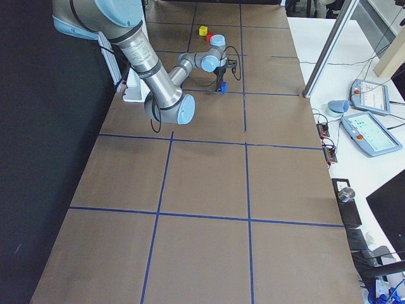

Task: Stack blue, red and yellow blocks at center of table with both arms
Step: 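Carry the blue cube to the center grid square and lower it, then open the right gripper and withdraw the right arm away from the cube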

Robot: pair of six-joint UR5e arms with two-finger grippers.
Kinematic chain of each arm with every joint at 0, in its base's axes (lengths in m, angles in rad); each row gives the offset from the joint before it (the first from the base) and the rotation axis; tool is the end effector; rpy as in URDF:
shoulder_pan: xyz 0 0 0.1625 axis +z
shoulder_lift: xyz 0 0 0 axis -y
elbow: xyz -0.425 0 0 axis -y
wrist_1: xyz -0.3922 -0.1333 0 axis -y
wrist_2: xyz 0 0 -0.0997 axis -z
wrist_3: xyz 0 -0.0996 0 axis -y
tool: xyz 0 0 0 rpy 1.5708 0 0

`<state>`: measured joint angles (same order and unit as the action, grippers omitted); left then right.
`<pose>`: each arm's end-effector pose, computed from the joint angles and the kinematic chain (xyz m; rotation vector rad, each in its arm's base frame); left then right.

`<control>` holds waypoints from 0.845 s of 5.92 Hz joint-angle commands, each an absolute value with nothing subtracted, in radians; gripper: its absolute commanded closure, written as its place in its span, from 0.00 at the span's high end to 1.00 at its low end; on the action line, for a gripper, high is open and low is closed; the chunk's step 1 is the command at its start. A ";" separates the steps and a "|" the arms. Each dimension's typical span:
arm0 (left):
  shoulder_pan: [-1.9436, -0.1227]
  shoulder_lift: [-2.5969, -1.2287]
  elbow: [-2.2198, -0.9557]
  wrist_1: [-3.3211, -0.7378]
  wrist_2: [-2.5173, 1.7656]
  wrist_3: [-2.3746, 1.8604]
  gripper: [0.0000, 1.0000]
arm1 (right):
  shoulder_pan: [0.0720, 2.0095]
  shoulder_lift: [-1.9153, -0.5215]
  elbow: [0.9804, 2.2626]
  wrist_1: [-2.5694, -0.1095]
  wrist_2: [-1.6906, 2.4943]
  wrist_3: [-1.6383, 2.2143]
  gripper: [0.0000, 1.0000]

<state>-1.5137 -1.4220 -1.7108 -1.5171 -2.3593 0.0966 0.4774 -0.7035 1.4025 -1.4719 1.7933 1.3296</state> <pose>-0.0383 -0.4272 0.6626 -0.0437 0.7897 0.1210 -0.6270 -0.4497 0.1815 0.0823 -0.8182 0.1340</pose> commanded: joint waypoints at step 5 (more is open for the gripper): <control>-1.505 -1.442 -1.718 -1.517 -2.359 0.091 1.00 | 1.052 -1.083 1.733 -1.686 2.214 0.489 1.00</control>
<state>-1.5067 -1.4292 -1.7187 -1.5171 -2.3592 0.0952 0.9182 -0.9604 1.6882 -1.6851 2.1308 0.7313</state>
